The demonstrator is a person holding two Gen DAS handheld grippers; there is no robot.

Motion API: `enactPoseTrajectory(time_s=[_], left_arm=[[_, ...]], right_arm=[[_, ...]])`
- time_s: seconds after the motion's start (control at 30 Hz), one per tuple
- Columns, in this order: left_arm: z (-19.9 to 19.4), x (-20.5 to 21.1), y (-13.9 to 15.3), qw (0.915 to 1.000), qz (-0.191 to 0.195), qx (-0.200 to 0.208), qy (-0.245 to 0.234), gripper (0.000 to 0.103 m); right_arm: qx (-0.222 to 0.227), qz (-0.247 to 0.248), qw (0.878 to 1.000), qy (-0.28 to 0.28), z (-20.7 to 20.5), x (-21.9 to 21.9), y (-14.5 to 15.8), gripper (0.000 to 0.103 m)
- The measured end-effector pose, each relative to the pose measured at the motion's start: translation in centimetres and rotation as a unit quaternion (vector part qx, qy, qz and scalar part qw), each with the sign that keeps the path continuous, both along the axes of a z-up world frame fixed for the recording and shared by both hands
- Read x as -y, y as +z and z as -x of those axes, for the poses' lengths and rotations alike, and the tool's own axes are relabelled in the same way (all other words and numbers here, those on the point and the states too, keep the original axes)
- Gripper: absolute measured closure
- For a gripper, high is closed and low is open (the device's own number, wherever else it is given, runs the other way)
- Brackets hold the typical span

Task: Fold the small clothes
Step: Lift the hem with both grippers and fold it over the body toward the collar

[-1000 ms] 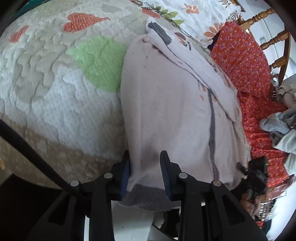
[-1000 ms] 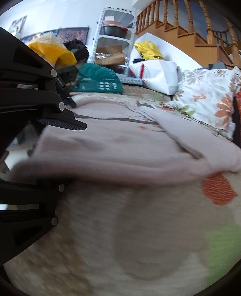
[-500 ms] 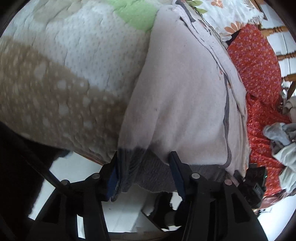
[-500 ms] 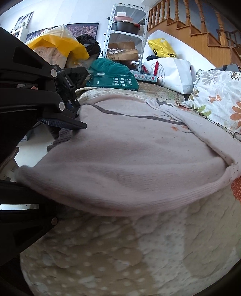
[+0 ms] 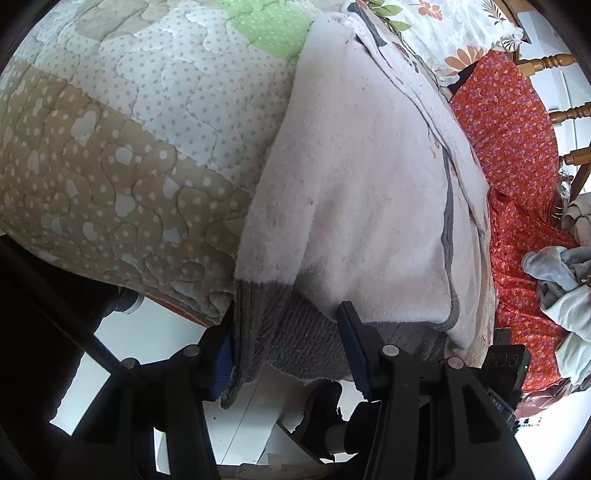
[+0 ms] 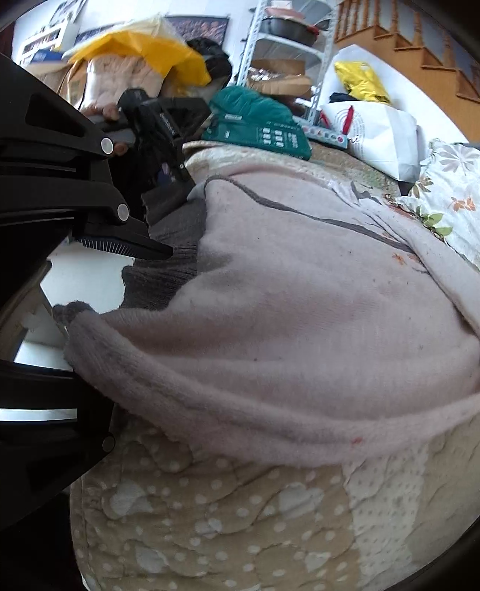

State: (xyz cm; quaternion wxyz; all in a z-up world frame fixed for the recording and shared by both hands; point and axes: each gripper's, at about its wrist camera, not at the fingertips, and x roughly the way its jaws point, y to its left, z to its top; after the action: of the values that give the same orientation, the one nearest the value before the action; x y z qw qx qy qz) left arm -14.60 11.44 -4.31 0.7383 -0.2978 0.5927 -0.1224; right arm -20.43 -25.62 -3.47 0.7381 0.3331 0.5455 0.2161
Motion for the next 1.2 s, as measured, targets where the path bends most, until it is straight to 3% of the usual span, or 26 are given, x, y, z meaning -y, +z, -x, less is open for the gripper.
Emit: enactPoseTrajectory(time_s=[0.1, 0.17, 0.2, 0.23, 0.33, 0.43, 0.53, 0.73, 0.83, 0.93, 1.2], left_arm=[[0.1, 0.2, 0.3, 1.0, -0.007, 0.004, 0.004, 0.059], [0.3, 0.0, 0.6, 0.9997, -0.023, 0.008, 0.006, 0.099], [0.5, -0.5, 0.9, 0.9993, -0.036, 0.011, 0.008, 0.1], [0.6, -0.7, 1.4, 0.9987, -0.044, 0.018, 0.014, 0.1], [1.4, -1.5, 4.6, 0.9956, -0.057, 0.069, 0.03, 0.1], [3.2, -2.1, 7.8, 0.9932, -0.041, 0.104, 0.034, 0.1], [6.0, -2.4, 10.3, 0.9908, -0.037, 0.127, 0.029, 0.1], [9.6, -1.8, 9.9, 0.9925, -0.028, 0.116, 0.025, 0.1], [8.8, -2.2, 9.0, 0.9941, -0.013, 0.099, 0.043, 0.1], [7.4, -2.8, 9.9, 0.9919, -0.009, 0.116, 0.052, 0.1], [-4.2, -2.0, 12.7, 0.9877, 0.008, 0.144, 0.061, 0.1]], right_arm=[[0.007, 0.02, 1.0, -0.003, 0.3, -0.4, 0.1, 0.06], [0.008, 0.033, 0.999, -0.009, 0.4, -0.5, 0.0, 0.077], [0.007, 0.054, 0.998, -0.01, 0.4, -0.6, 0.1, 0.096], [0.007, 0.065, 0.998, -0.009, 0.3, -0.5, 0.3, 0.096], [0.018, 0.019, 0.999, -0.027, 0.4, 1.5, 1.5, 0.096], [0.038, -0.042, 0.998, -0.034, 1.5, 4.1, 3.7, 0.097], [0.044, -0.06, 0.997, -0.019, 3.9, 5.8, 5.3, 0.098], [0.014, -0.057, 0.998, 0.012, 7.8, 6.3, 4.5, 0.098], [0.014, -0.063, 0.998, 0.008, 7.0, 6.2, 4.4, 0.097], [0.038, -0.052, 0.998, 0.015, 5.8, 6.1, 6.1, 0.097], [0.106, -0.04, 0.993, -0.019, -1.1, 6.7, 11.4, 0.097]])
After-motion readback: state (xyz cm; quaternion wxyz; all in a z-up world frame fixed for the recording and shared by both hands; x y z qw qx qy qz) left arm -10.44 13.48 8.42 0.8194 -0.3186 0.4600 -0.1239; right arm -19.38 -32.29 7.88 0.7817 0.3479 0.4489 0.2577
